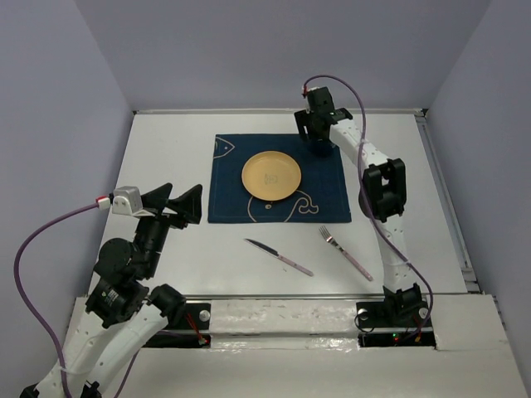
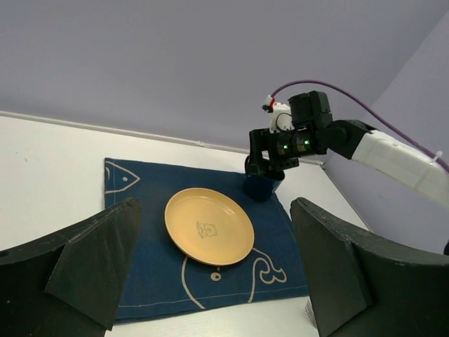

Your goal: Set the dinner table for one person

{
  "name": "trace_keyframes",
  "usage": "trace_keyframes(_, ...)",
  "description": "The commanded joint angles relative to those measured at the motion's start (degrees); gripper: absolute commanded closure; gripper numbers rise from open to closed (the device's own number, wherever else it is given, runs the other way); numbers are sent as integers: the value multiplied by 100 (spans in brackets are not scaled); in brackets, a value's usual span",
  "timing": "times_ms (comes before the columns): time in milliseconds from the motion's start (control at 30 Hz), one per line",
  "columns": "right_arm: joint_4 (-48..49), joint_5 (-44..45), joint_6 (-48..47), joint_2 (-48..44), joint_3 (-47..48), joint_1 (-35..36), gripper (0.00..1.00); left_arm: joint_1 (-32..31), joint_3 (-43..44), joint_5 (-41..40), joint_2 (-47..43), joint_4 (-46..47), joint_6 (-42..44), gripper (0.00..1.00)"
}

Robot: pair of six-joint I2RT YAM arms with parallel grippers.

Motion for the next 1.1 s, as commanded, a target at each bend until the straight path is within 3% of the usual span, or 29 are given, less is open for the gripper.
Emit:
trace_keyframes(0, 286, -241, 376, -1498, -510, -39, 17, 68, 10, -15, 76, 262, 68, 1)
trace_keyframes(133, 760, -882, 781, -3046, -2056, 330, 17, 112, 10, -6, 41, 262, 59, 1)
trace_keyframes(300, 1858, -1560, 1484, -5014, -5616, 1609, 21, 138, 10, -24, -12, 253, 50, 1)
trace_keyframes(333, 1912, -1587, 1764, -5175, -6395, 1840, 23, 139, 2, -15, -12, 262, 50, 1)
trace_keyframes(467, 1852, -1448, 2388, -5597, -7664, 2895, 26, 130, 10, 64, -3, 271, 41, 1)
trace_keyframes(633, 1527, -1086, 2979, -5625, -8222, 3661, 26, 139, 10, 90, -29, 271, 24, 1)
trace_keyframes(867, 1394, -699, 2997, -4967, -8073, 3873, 28, 138, 2, 90, -30, 271, 24, 1)
trace_keyframes(933, 1377, -629, 2935, -4721, -7924, 3934, 40, 139, 2, 90, -30, 271, 15, 1)
trace_keyframes(1000, 1359, -637, 2874, -4606, -7862, 3987, 63, 139, 2, 99, -30, 271, 24, 1)
trace_keyframes(1067, 1298, -629, 2856, -4536, -7818, 4118, 73, 139, 2, 99, -38, 271, 15, 1)
